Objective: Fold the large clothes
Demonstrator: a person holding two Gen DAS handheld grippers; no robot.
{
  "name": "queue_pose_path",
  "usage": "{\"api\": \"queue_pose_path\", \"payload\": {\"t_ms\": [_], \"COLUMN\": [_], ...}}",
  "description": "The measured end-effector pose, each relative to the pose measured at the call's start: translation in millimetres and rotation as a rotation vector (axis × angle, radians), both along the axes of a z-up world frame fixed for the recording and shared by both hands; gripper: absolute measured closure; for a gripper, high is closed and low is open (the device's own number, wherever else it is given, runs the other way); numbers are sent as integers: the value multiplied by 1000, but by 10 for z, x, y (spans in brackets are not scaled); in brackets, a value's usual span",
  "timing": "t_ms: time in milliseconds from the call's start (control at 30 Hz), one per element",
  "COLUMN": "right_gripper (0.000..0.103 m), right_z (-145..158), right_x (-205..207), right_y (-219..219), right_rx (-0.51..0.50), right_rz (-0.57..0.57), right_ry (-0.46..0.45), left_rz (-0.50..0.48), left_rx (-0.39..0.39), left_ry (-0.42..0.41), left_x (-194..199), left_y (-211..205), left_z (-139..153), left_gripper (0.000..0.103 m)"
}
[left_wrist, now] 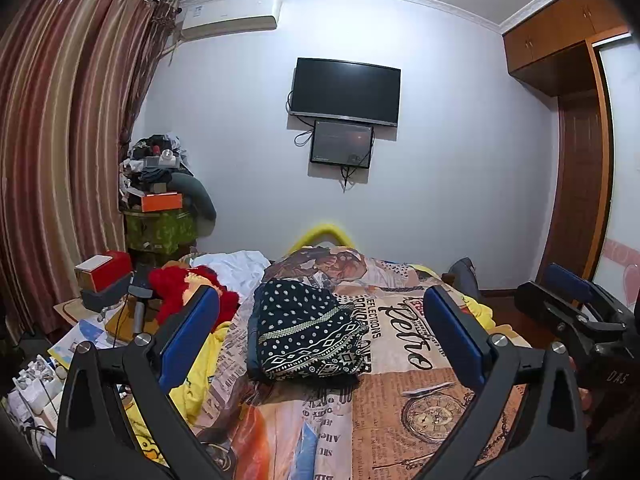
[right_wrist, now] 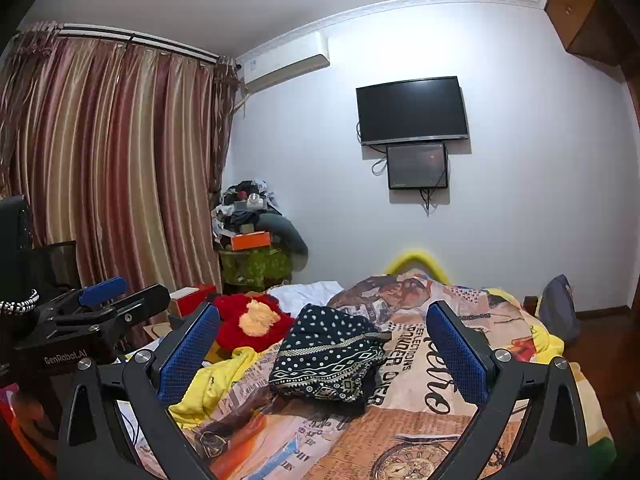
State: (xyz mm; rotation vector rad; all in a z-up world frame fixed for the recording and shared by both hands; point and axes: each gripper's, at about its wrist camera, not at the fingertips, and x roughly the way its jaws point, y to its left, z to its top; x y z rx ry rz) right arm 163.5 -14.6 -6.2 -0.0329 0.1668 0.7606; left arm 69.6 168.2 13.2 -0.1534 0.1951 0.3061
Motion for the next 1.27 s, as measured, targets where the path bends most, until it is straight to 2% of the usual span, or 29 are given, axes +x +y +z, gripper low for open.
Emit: {"api": "queue_pose_path", "payload": {"t_ms": [1267], "right_gripper": [0], "right_z": [-10], "right_x": [25], "right_y": [9], "right_rx": [20], "right_rz": [-55], "right_ry": [10], "left_rz": [-75], "left_rx": [-1], "left_ry": [22], "left_x": [58], "left_y": [-28], "left_z": [4], "left_gripper": [0]}}
